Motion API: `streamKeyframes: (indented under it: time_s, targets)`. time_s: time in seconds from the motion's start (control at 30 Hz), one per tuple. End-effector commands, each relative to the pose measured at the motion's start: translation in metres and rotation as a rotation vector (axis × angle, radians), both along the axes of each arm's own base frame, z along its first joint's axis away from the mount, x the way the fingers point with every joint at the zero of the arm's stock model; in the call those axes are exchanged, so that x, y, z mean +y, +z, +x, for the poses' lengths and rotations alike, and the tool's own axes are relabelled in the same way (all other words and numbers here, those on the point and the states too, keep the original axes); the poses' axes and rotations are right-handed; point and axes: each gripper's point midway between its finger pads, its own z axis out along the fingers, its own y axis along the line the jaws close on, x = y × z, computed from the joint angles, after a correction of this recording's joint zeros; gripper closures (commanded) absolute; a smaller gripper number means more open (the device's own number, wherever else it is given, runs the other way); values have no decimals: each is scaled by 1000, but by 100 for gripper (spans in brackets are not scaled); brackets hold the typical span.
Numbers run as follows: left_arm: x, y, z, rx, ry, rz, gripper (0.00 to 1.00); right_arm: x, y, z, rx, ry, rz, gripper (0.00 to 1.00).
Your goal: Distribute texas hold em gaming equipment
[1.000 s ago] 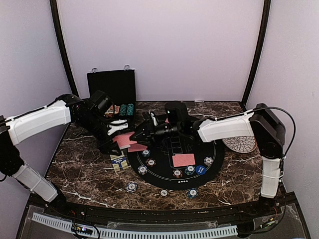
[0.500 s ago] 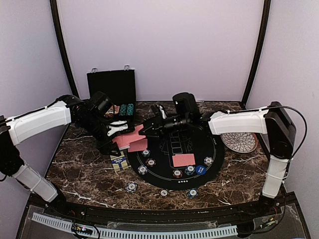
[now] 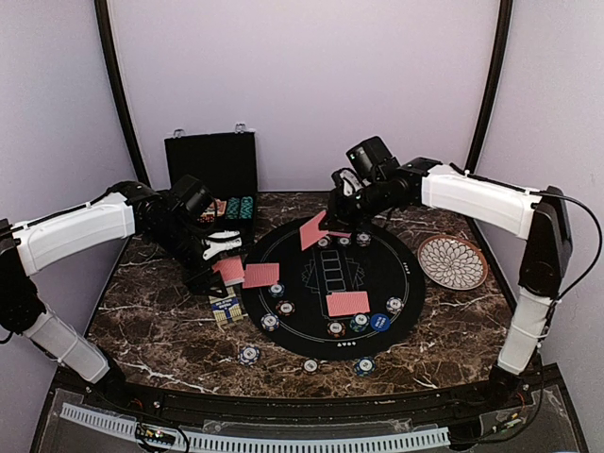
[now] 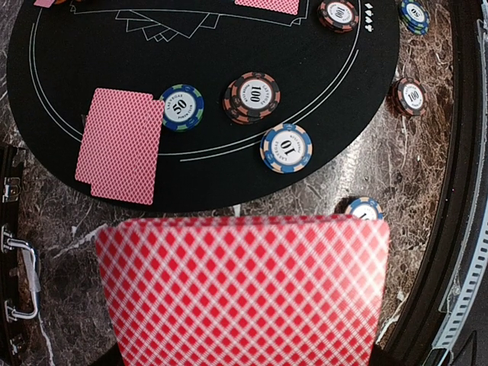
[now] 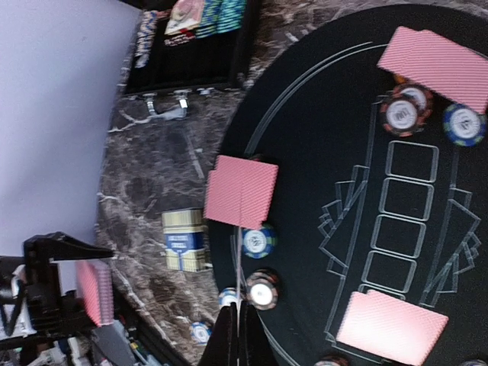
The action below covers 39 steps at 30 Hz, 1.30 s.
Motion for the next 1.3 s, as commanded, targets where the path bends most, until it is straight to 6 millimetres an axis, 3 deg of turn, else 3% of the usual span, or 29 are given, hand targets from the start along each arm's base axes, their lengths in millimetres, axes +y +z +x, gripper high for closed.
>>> streamKeyframes:
  time_s: [0.0,0.17,0.3,0.73,1.27]
  targets:
    - [0,9,-2,-28,-12,-26,100,-71,-42,13,-45,-101,-463,100]
    - [1,9,-3,-29,-10,-25,100,-107,-42,31,-116,-210,-686,100]
    - [1,10,-3,-29,-9,-26,100,-113,-41,36,-167,-249,-820,100]
    - [3,13,-5,-33,-11,-26,100,-86,-88,37,-215,-187,-1174,100]
    - [1,14,-3,-30,-13,-27,100,-35,-150,29,-166,-55,-1148,100]
